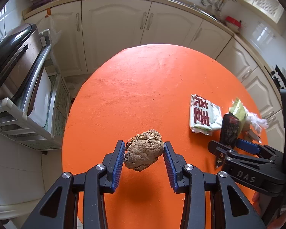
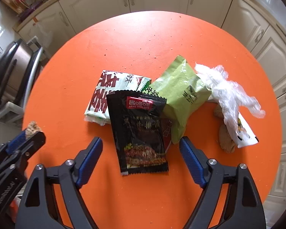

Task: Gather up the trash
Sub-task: 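Grasp the black sauce packet with the right gripper while the left holds the lump, then carry the lump and black packet over the blue bucket and open both grippers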

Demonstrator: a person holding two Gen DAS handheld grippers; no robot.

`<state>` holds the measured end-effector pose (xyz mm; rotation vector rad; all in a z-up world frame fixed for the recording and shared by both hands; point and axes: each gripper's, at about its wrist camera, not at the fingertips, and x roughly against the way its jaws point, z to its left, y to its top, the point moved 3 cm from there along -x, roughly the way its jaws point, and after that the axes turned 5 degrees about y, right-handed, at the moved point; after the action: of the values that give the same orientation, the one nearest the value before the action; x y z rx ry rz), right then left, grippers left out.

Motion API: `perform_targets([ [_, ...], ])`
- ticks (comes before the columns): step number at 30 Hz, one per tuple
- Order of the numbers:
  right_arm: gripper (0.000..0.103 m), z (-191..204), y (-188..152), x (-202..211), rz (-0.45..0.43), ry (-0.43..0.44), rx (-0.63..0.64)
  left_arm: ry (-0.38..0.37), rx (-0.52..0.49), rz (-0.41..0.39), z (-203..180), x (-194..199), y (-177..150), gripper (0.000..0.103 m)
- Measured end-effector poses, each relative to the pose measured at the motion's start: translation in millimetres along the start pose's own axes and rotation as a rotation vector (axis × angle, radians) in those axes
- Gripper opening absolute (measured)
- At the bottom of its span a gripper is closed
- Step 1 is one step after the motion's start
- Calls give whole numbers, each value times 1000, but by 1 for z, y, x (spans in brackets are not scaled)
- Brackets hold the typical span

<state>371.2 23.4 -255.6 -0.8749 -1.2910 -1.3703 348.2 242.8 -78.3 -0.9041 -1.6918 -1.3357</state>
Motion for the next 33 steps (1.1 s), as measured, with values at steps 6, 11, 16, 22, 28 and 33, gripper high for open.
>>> perform_targets([
  [6, 39, 2, 0, 2, -16, -96, 31, -10, 0, 0, 0, -8, 3, 37],
  [11, 26, 4, -2, 11, -30, -62, 16, -16, -16, -16, -6, -2, -1, 37],
  [16, 24, -1, -12, 25, -47, -44, 0, -21, -46, -33, -18, 9, -6, 37],
  [22, 24, -16, -32, 52, -80, -13, -15, -29, -103, -57, -46, 24, -15, 37],
  [28, 24, -41, -49, 81, -133, -10, -57, -45, -180, -78, -88, 41, -27, 37],
  [33, 24, -68, -67, 104, -179, -16, -111, -64, -260, -88, -131, 50, -41, 37],
])
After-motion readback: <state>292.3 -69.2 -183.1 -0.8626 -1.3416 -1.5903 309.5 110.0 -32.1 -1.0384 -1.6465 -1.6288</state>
